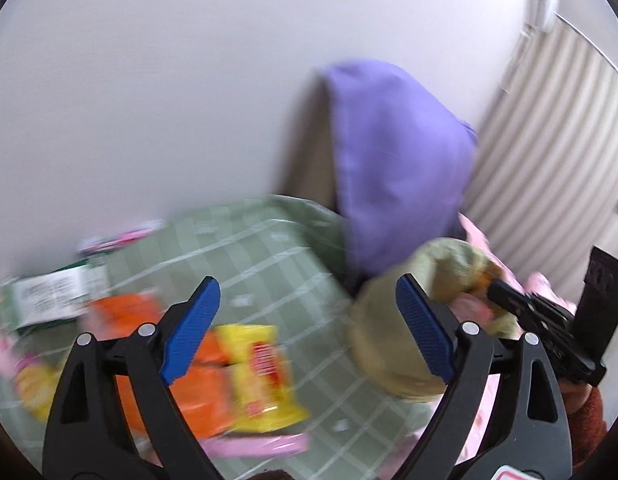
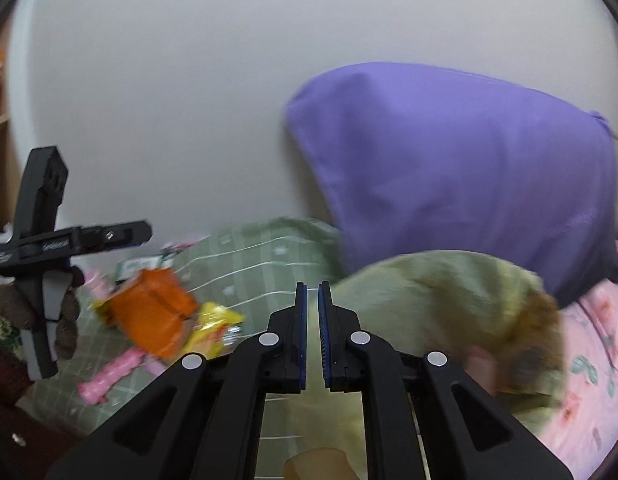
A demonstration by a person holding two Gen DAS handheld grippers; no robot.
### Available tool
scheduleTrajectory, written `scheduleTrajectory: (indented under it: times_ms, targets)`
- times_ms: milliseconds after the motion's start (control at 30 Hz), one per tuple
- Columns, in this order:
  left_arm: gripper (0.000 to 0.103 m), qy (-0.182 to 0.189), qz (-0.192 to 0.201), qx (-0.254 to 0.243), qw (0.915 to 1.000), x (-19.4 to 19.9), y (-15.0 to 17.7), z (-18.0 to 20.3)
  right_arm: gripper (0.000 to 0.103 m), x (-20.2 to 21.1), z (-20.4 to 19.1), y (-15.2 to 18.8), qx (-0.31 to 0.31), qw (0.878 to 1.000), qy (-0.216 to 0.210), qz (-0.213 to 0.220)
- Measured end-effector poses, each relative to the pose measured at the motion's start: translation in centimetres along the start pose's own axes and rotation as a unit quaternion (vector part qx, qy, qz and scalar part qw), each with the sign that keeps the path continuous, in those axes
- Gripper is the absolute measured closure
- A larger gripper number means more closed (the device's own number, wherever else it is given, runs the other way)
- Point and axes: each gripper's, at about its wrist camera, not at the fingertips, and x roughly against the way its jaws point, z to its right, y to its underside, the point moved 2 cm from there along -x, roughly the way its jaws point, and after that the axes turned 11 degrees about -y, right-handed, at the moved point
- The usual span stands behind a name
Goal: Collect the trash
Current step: 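Return the left tool to the table and grasp the orange bag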
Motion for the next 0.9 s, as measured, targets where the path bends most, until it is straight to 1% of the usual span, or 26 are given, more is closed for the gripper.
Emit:
scheduleTrajectory:
  times_ms: [33,133,200,233,300,367,400,467,533,667,767,833,900]
  targets:
    - [0.018,-0.02,0.006,0.014,0.9997,0.8,0.2,-1.6,0.095,-1.5,-1.5,0.1,0.019,0.999,-0.03,-0.019]
    - [0.018,-0.073,0.015,0.059,0.9955,2.5,2.3,-6.1,0.095,-5.2,-4.6,1.1,0.063,0.992,-0.082,-0.065]
    - [0.018,-0.102,0.014,0.088,0.9908,3.5,3.9,-8.8,0.095,-7.8,-6.4,2.0,0.078,0.985,-0.125,-0.094]
    - [0.018,-0.118,0.013,0.1,0.9879,4.2,4.8,-10.0,0.095,-9.4,-7.5,2.5,0.082,0.979,-0.154,-0.109]
    - [0.018,-0.144,0.013,0.113,0.9831,5.5,6.5,-11.7,0.095,-11.2,-9.0,3.3,0.088,0.971,-0.184,-0.125]
    - [0.018,-0.167,0.01,0.125,0.9779,6.5,7.9,-13.4,0.095,-13.3,-10.8,4.2,0.106,0.959,-0.213,-0.151]
    - [0.018,-0.178,0.009,0.136,0.9746,7.1,8.7,-14.3,0.095,-14.1,-11.5,4.7,0.116,0.955,-0.219,-0.165]
    - [0.018,-0.19,0.01,0.154,0.9697,8.1,10.1,-15.8,0.095,-16.0,-13.1,6.4,0.144,0.94,-0.231,-0.204]
    - [0.018,-0.201,0.01,0.169,0.9648,9.1,11.2,-17.1,0.095,-17.8,-14.1,8.2,0.167,0.927,-0.232,-0.241]
    - [0.018,-0.21,0.007,0.182,0.9606,9.6,12.3,-18.4,0.095,-18.9,-15.0,10.3,0.192,0.913,-0.233,-0.276]
    - [0.018,-0.206,0.001,0.186,0.9607,9.0,12.7,-19.1,0.095,-19.2,-14.9,11.3,0.21,0.909,-0.228,-0.28]
    - [0.018,-0.2,-0.003,0.184,0.9625,8.3,12.5,-18.9,0.095,-19.1,-14.6,11.8,0.218,0.909,-0.222,-0.278]
    - [0.018,-0.191,-0.011,0.176,0.9657,7.4,12.4,-18.7,0.095,-18.8,-13.9,11.9,0.21,0.909,-0.23,-0.278]
